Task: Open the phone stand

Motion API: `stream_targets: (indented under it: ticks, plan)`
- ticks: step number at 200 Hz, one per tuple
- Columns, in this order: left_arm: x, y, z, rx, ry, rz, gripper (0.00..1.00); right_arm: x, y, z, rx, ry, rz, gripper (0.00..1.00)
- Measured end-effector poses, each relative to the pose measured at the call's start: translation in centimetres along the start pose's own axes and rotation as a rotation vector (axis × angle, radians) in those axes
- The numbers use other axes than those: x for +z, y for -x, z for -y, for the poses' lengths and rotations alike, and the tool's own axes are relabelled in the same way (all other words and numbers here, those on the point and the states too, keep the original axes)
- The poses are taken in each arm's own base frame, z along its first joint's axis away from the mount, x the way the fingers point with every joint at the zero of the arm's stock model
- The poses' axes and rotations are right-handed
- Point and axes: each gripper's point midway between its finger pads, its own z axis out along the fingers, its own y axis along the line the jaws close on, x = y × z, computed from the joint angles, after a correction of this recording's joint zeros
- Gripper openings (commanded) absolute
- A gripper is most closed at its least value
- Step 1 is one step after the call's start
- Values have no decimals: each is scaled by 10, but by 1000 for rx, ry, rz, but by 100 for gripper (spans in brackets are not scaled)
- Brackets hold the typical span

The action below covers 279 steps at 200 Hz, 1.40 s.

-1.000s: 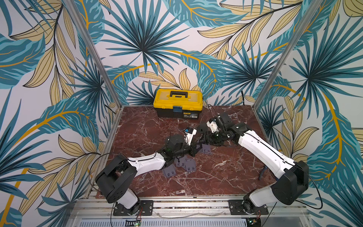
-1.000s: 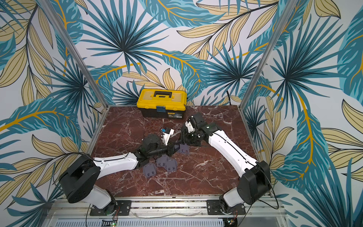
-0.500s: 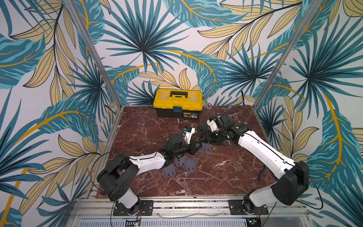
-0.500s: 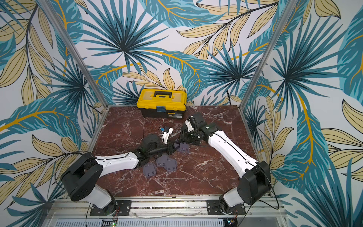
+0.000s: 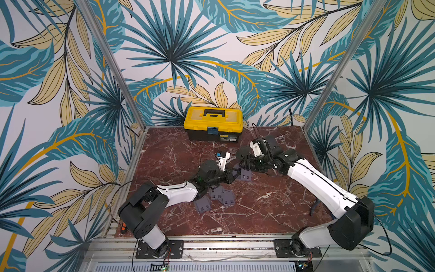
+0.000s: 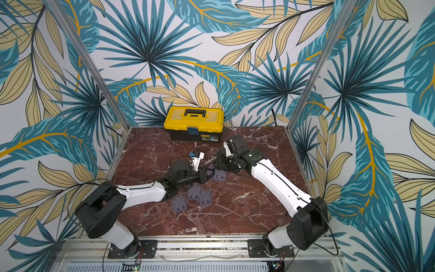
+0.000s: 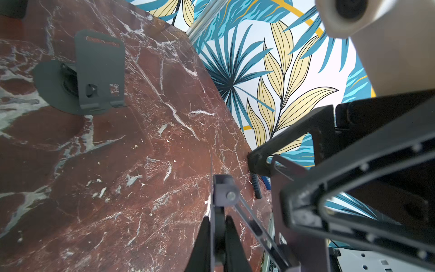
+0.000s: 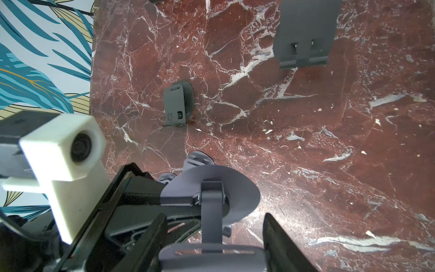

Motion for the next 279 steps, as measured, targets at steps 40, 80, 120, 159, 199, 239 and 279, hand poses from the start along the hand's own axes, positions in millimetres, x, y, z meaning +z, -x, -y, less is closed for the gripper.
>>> stream_targets:
  ticks: [40, 80, 120, 159, 199, 239, 279]
  plan:
    - [2, -1, -6, -39, 5, 1, 0, -3, 0, 2, 3, -10, 29, 32]
    - [4, -3, -13, -76, 18, -5, 0, -1, -2, 5, 9, -23, 48, 32]
    - [4, -3, -15, -97, 22, -4, 0, -1, -2, 4, 7, -29, 63, 32]
    - [4, -2, -16, -110, 26, -3, 0, -1, -1, 3, 5, -32, 70, 32]
    - [3, -2, -19, -119, 33, -3, 0, 1, -1, 3, 1, -34, 78, 32]
    - [4, -4, -22, -128, 42, -10, 0, 3, -2, 4, 4, -35, 78, 32]
    - [5, -5, -24, -142, 47, -14, 0, 4, -3, 5, 6, -42, 78, 32]
